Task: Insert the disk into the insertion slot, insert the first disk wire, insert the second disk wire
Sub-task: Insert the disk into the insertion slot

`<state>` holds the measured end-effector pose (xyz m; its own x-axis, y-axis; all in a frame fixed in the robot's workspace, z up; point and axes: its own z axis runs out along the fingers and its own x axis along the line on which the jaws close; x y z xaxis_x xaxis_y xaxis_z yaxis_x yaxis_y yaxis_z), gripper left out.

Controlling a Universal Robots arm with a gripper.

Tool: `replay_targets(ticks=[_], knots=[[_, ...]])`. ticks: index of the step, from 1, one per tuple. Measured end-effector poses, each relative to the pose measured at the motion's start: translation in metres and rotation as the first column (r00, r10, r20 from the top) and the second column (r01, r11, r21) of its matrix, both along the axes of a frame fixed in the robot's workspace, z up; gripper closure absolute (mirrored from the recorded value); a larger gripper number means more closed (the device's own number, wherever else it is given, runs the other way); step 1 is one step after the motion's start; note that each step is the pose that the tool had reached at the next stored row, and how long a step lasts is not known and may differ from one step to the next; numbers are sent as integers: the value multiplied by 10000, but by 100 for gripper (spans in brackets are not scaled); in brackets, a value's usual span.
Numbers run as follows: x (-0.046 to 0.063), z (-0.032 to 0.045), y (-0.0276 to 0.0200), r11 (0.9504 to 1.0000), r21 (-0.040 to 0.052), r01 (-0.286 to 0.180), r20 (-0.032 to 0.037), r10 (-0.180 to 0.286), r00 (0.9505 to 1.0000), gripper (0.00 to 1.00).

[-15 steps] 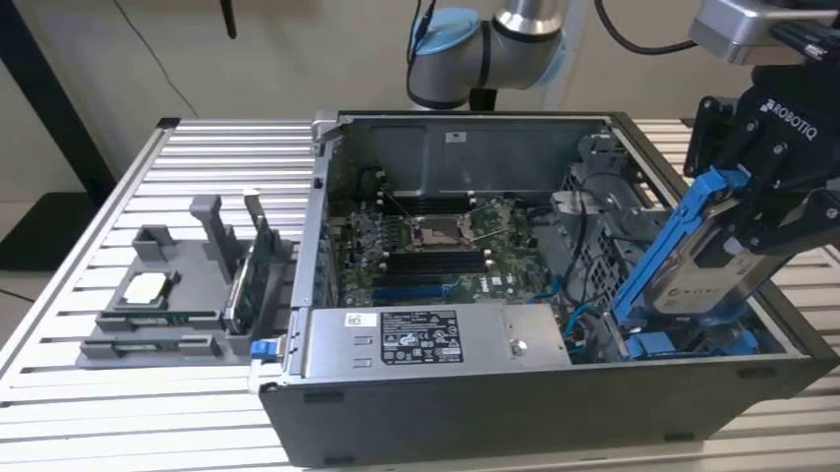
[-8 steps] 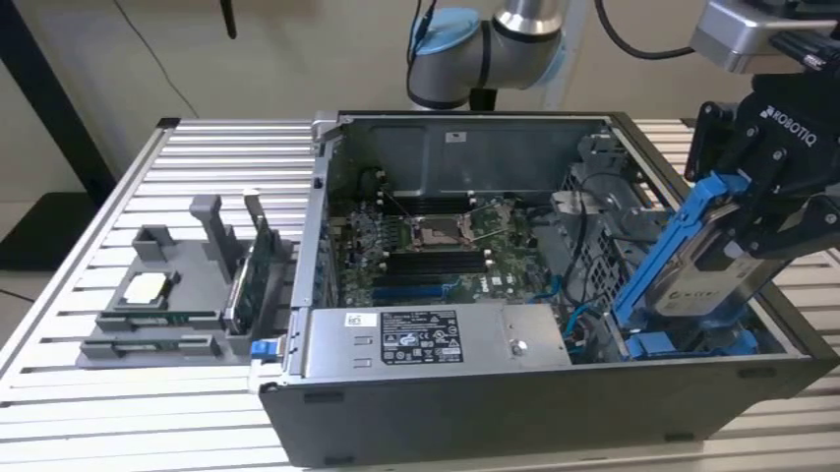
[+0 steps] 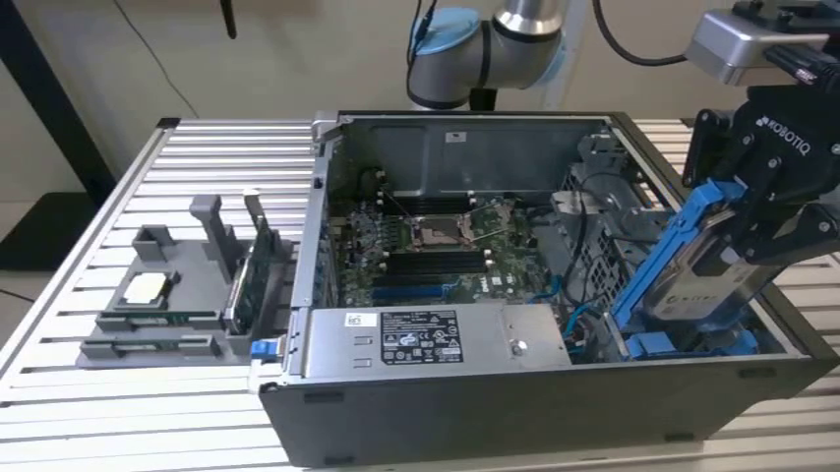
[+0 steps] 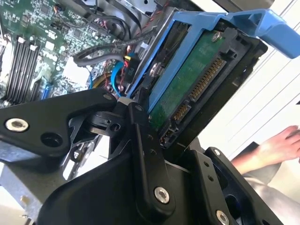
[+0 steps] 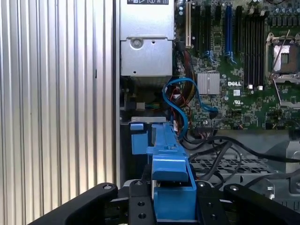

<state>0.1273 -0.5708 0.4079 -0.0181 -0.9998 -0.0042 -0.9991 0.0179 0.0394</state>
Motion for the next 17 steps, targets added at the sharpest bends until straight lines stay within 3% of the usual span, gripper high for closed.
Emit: replay_targets(ticks=[17], knots=[[10,-181,-1,10000,-2,0,0,0,10000,67]])
